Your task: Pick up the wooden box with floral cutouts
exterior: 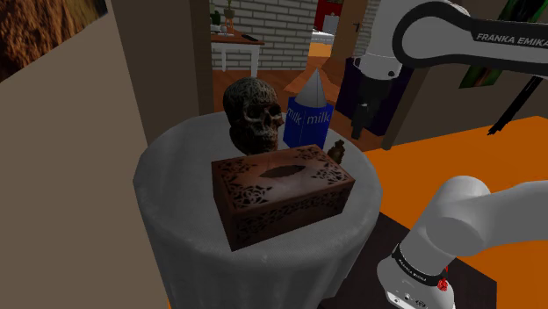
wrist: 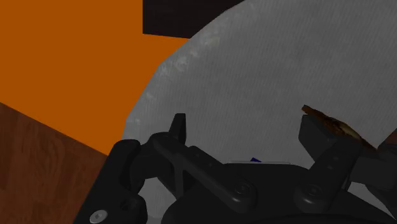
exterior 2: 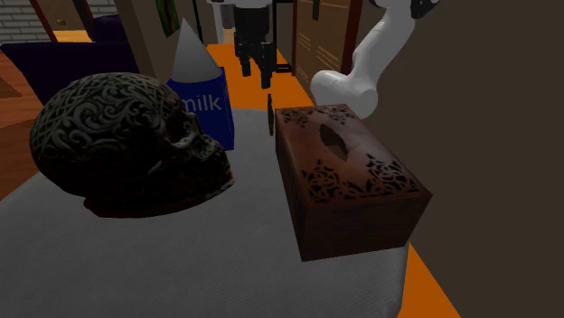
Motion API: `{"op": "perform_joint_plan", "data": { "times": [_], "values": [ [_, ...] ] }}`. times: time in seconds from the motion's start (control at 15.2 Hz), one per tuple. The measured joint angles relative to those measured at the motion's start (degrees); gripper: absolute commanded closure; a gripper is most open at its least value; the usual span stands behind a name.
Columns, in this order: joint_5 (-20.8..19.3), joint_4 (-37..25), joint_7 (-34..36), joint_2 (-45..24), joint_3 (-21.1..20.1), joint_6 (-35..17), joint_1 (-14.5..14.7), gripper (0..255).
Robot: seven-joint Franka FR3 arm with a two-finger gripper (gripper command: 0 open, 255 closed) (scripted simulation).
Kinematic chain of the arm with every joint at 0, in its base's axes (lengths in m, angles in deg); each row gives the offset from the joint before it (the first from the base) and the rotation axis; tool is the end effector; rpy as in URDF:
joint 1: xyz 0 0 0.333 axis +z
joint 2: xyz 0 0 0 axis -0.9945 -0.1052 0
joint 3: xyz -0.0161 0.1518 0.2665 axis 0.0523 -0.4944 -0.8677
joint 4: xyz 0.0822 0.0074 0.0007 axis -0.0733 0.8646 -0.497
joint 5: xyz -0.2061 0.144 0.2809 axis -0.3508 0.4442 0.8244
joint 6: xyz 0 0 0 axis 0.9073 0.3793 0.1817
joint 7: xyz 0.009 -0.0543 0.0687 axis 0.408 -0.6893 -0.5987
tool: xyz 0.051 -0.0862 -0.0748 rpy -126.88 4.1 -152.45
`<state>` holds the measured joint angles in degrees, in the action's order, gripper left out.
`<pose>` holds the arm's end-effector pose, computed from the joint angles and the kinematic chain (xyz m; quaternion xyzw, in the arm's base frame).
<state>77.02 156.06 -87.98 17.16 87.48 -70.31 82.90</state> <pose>0.2860 -0.0029 0.5484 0.9979 0.0518 -0.0171 0.0359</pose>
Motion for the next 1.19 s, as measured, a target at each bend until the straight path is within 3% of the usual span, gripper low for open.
{"op": "perform_joint_plan", "data": {
  "times": [0.2,1.19],
  "values": [
    [0.85,-0.85,-0.35,-1.32,-0.86,-0.53,1.14,0],
    [10.14,-11.77,-3.81,-12.90,-12.38,-2.91,14.02,0]
  ]
}}
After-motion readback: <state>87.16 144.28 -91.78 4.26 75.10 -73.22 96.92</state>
